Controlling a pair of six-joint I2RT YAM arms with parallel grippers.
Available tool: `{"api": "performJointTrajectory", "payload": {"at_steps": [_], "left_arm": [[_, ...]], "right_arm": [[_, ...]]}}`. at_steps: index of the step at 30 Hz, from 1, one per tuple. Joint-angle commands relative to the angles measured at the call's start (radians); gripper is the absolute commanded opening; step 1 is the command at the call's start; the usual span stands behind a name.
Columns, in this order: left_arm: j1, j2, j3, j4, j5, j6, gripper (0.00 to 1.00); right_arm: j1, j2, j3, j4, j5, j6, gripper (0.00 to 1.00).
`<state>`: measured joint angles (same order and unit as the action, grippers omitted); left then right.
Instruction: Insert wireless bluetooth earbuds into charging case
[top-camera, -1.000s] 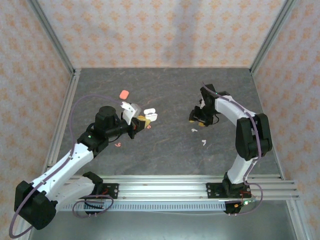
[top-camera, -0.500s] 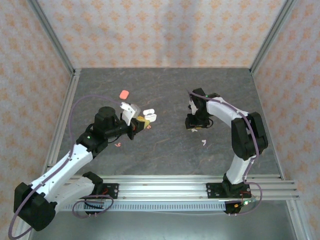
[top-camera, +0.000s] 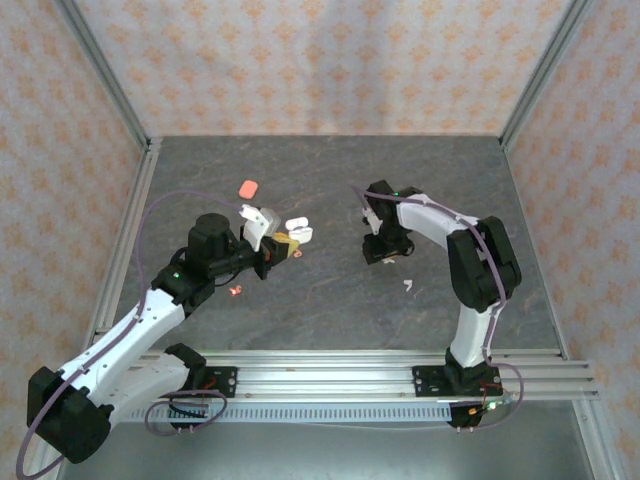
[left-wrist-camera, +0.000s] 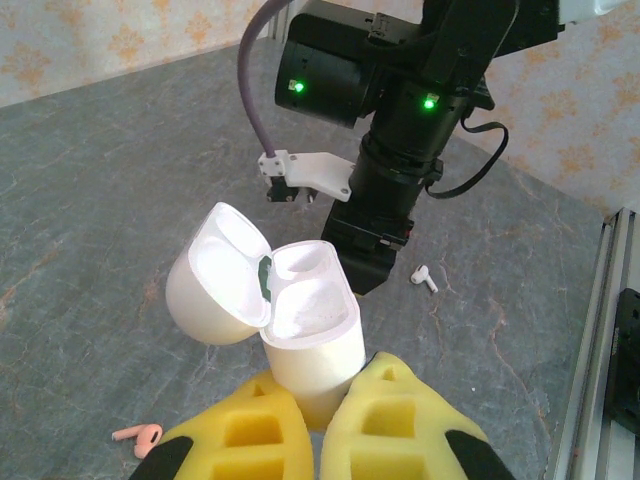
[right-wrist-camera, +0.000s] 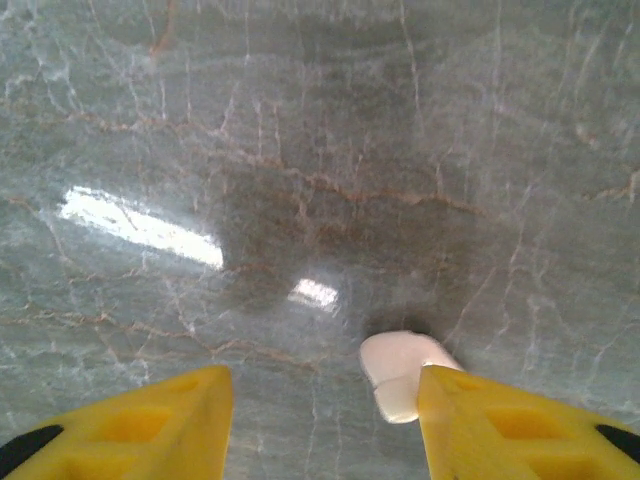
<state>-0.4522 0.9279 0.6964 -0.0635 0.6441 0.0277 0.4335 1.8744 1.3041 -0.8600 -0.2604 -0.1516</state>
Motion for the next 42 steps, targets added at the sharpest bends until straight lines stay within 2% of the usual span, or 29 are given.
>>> {"api": "performJointTrajectory", "payload": {"at_steps": [1,8,21,31,36,42], "left_arm": [[-0.011,-0.011,-0.005,-0.020,-0.017,0.017,0.00],[-0.010,-0.008,0.001,-0.030,-0.018,0.024,0.00],[-0.010,0.011,0.018,-0.053,-0.014,0.037,0.00],[-0.011,0.008,0.014,-0.060,-0.015,0.041,0.00],[-0.011,0.008,0.012,-0.062,-0.014,0.041,0.00],[-0.011,0.009,0.008,-0.048,-0.014,0.035,0.00]], "right_arm": [[0.006,0.034,0.032,-0.039,0.079,-0.029,0.53],[0.007,0.060,0.052,-0.063,0.104,-0.057,0.52],[0.007,0.090,0.055,-0.096,0.069,-0.076,0.47],[0.007,0.112,0.082,-0.114,0.075,-0.067,0.37],[0.008,0.112,0.118,-0.141,0.075,-0.002,0.39],[0.008,0.110,0.171,-0.192,0.104,0.175,0.42]]}}
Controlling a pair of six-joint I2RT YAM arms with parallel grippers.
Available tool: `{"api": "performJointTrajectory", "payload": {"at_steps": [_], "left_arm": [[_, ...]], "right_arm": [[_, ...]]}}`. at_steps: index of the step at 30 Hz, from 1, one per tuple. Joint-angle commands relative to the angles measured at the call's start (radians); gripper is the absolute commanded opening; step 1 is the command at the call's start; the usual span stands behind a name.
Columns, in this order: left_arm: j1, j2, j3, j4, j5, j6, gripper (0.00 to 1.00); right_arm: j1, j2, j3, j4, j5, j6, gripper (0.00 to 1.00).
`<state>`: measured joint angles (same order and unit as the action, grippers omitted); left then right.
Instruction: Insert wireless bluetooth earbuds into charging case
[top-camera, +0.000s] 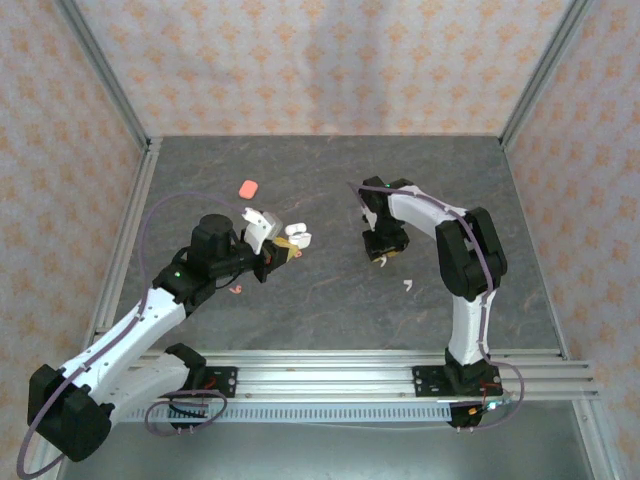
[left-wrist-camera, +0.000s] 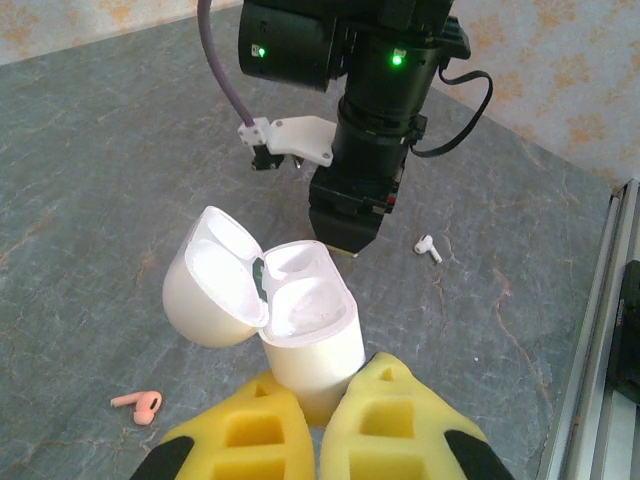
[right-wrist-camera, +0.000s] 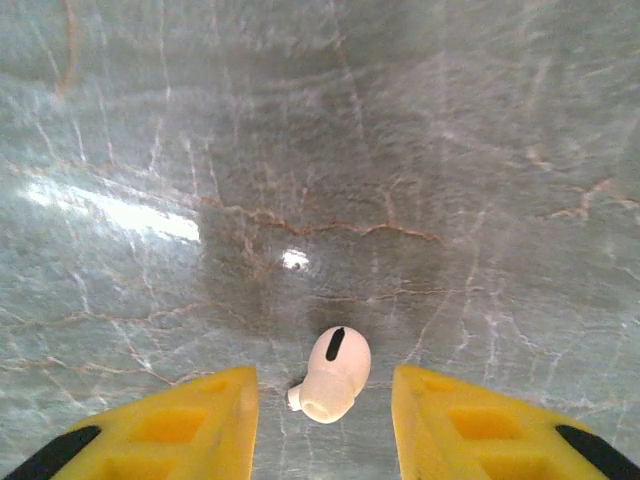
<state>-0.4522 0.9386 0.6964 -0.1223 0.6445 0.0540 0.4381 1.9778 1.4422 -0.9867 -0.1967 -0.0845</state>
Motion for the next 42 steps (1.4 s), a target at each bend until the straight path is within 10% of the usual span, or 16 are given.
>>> {"api": "performJointTrajectory", "payload": {"at_steps": [1,30,42], "left_arm": [[-0.010,0.000,0.008,0.013,-0.013,0.008,0.00],[-0.013,-0.027,-0.006,0.007,-0.016,0.009,0.00],[-0.014,-0.017,-0.011,0.041,-0.008,0.004,0.00]], "right_arm": [[0.003,0.009,0.042,-0.078,0.046,0.144,0.42],[0.005,0.101,0.074,-0.056,0.053,0.292,0.36],[0.005,0.061,0.067,-0.043,0.048,0.274,0.11]]}}
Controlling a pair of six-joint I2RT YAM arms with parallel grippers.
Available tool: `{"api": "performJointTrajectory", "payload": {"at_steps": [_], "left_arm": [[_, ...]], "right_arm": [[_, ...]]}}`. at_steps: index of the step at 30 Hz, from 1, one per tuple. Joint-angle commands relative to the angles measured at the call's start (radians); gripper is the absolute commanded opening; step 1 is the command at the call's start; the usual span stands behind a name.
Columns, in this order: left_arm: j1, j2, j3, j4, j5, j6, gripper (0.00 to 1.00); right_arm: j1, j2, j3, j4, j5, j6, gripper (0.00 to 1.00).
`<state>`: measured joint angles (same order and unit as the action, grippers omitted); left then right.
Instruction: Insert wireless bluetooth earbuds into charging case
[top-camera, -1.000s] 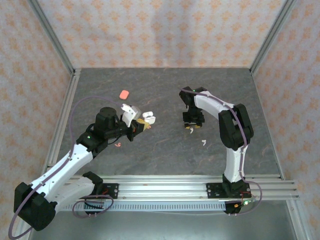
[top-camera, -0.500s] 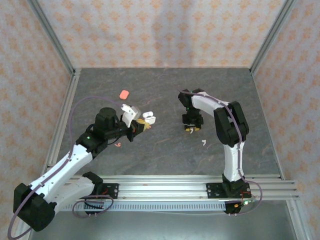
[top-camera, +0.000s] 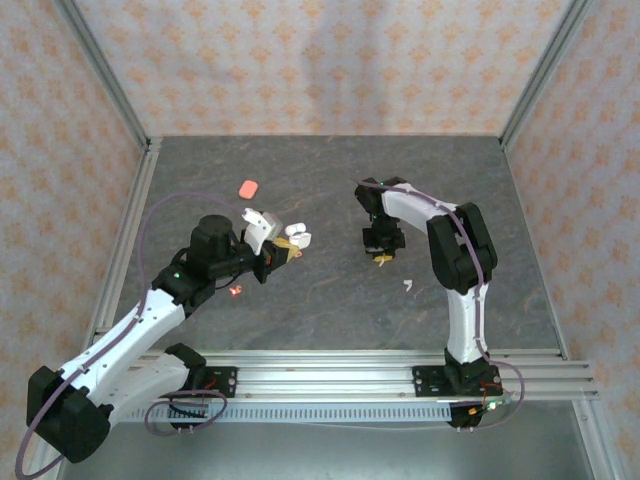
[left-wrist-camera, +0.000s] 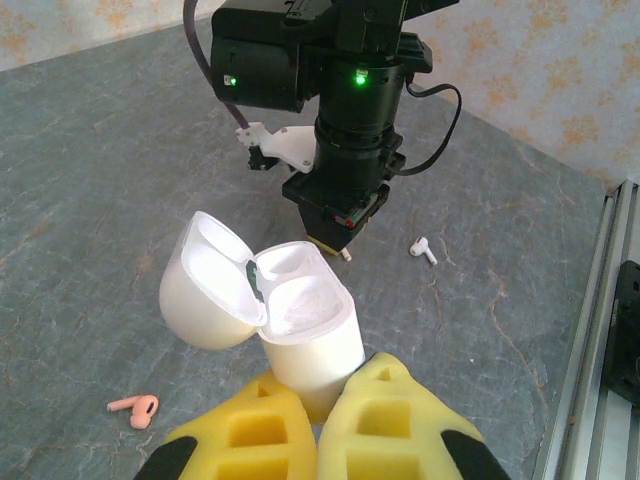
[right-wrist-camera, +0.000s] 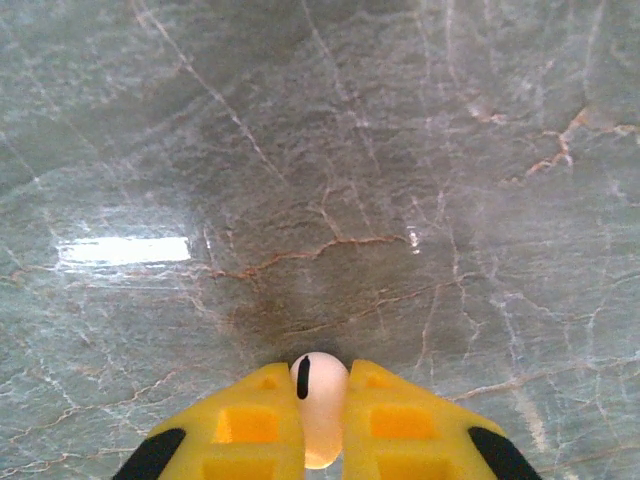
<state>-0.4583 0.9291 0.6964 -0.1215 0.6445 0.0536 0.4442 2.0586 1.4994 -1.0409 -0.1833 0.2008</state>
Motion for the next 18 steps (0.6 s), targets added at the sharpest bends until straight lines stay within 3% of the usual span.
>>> {"api": "performJointTrajectory", "payload": {"at_steps": [1,11,18], "left_arm": [[-0.007,-0.007,-0.014,0.056,-0.005,-0.002,0.00],[-0.008,0.011,0.005,0.104,-0.019,-0.025,0.00],[-0.009,0.040,0.017,0.173,0.034,-0.062,0.00]], "right_arm": [[-0.001,-0.032,0.006,0.015,0.034,-0.014,0.10],[0.017,-0.293,-0.077,0.152,-0.041,-0.064,0.02],[0.060,-0.561,-0.167,0.418,-0.178,-0.047,0.00]]}}
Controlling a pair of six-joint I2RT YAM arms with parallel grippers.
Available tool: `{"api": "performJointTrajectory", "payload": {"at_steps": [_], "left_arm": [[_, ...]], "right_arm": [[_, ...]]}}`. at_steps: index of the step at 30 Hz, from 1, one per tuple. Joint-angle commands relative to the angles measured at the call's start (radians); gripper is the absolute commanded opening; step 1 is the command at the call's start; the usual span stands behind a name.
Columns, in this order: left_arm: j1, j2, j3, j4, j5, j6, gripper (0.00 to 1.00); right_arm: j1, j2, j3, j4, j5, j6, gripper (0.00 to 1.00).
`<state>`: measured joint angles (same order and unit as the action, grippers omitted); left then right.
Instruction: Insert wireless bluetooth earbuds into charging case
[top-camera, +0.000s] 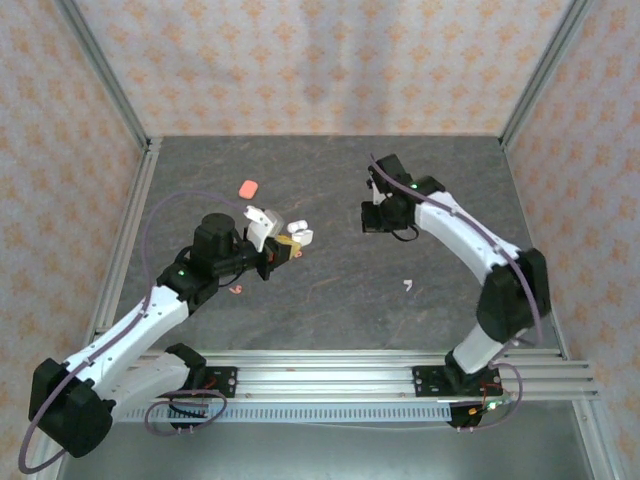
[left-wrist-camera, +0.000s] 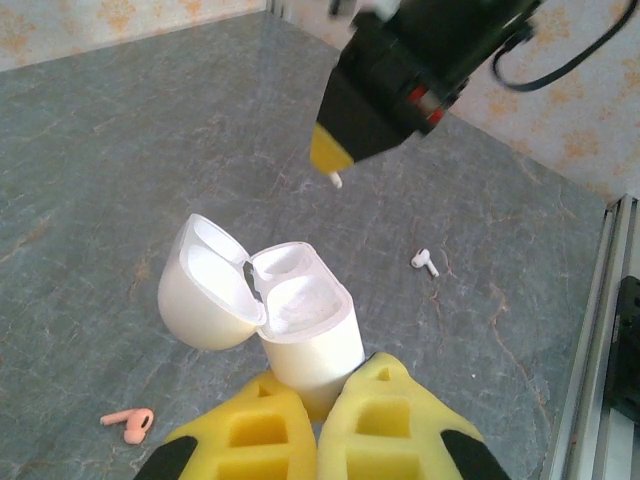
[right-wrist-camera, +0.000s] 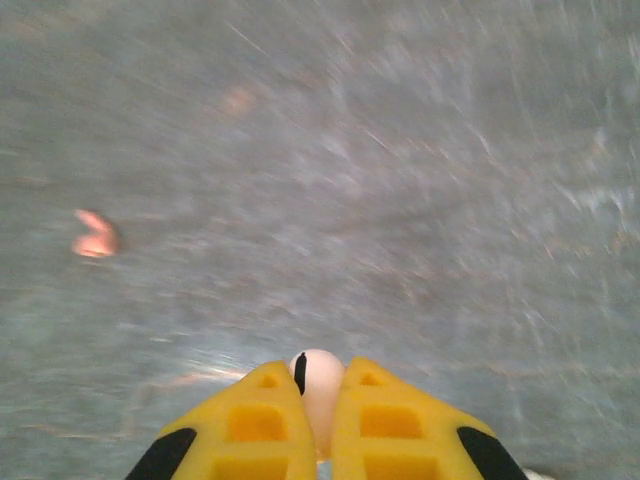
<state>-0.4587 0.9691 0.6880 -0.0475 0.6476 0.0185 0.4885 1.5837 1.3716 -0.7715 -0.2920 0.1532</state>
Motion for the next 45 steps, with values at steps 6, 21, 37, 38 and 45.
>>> {"api": "performJointTrajectory", "payload": {"at_steps": [6,21,37,38,45], "left_arm": [[-0.016,0.002,0.008,0.189,0.072,-0.034,0.00],[-0.035,-0.014,0.011,0.288,0.087,-0.057,0.00],[-0.036,-0.024,0.031,0.297,0.078,-0.071,0.00],[-0.036,-0.023,0.032,0.299,0.078,-0.074,0.00],[-0.037,-0.023,0.044,0.301,0.087,-0.082,0.00]], "right_arm": [[0.074,-0.280,-0.143,0.435,-0.148,0.031,0.00],[0.272,-0.395,-0.285,0.803,-0.169,-0.153,0.00],[0.294,-0.376,-0.319,0.901,-0.264,-0.160,0.00],[0.294,-0.377,-0.322,0.895,-0.267,-0.167,0.00],[0.293,-0.387,-0.345,0.885,-0.234,-0.206,0.00]]}}
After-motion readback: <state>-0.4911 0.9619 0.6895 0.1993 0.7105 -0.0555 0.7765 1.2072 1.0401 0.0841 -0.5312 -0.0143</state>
